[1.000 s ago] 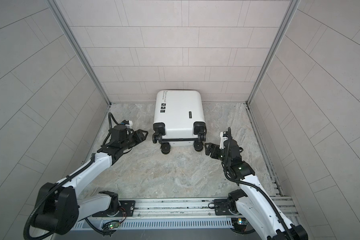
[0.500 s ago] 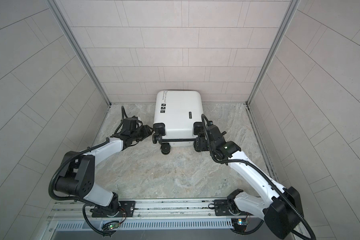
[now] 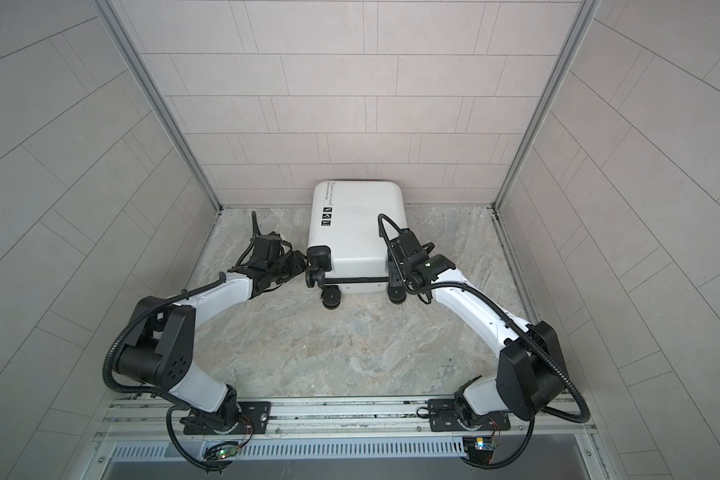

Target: Pack the luggage

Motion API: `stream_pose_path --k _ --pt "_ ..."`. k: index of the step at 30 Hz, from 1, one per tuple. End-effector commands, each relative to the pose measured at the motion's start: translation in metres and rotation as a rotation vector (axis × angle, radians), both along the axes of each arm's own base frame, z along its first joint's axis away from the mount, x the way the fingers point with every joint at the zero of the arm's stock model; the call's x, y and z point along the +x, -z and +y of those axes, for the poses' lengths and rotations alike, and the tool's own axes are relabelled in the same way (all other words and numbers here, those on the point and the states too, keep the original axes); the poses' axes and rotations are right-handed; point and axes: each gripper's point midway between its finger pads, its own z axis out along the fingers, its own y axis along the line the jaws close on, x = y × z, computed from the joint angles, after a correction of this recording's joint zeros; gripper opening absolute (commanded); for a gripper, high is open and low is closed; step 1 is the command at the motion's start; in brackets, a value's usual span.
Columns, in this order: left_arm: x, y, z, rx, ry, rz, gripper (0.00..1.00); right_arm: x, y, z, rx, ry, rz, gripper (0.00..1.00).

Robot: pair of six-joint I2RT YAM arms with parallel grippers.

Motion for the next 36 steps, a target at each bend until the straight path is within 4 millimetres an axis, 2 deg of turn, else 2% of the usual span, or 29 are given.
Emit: stream_pose_path --k 1,6,10,14,20,21,23,25,27,29,33,36 --pt "-0.007 -0.008 -0.034 -0.039 0.1 -0.003 0.53 0.003 -0.01 -0.011 -0.029 0.024 -0.015 0.52" --pt "-0.015 -0.012 -0.043 -0.025 0.127 -0.012 0.53 -0.001 -0.02 -0.021 -0.024 0.043 -0.031 0.4" --pt "-0.025 -0.015 -0.055 -0.014 0.159 -0.02 0.53 -0.005 -0.022 -0.034 -0.009 0.059 -0.025 0.34" --pt "-0.038 -0.015 -0.07 -0.004 0.193 -0.027 0.53 -0.01 -0.024 -0.047 0.005 0.079 -0.022 0.31" --pt "-0.053 -0.018 -0.088 0.005 0.23 -0.041 0.53 -0.017 -0.026 -0.065 0.024 0.113 -0.026 0.31" --pt "-0.055 -0.019 -0.089 0.006 0.235 -0.043 0.53 -0.017 -0.027 -0.067 0.027 0.114 -0.028 0.35" --pt "-0.057 -0.023 -0.089 0.009 0.234 -0.054 0.53 -0.018 -0.028 -0.069 0.027 0.115 -0.027 0.5" --pt "-0.06 -0.031 -0.081 0.03 0.219 -0.071 0.53 -0.018 -0.03 -0.071 0.024 0.113 -0.022 0.66" --pt "-0.064 -0.041 -0.072 0.064 0.207 -0.092 0.54 -0.019 -0.033 -0.073 0.021 0.115 -0.022 0.77" --pt "-0.068 -0.054 -0.06 0.106 0.193 -0.122 0.55 -0.022 -0.037 -0.073 0.024 0.113 -0.032 0.82" --pt "-0.074 -0.087 -0.033 0.195 0.138 -0.237 0.58 -0.029 -0.053 -0.068 0.069 0.092 -0.064 0.84" --pt "-0.081 -0.121 -0.013 0.241 0.101 -0.361 0.68 -0.035 -0.069 -0.059 0.119 0.047 -0.104 0.84"
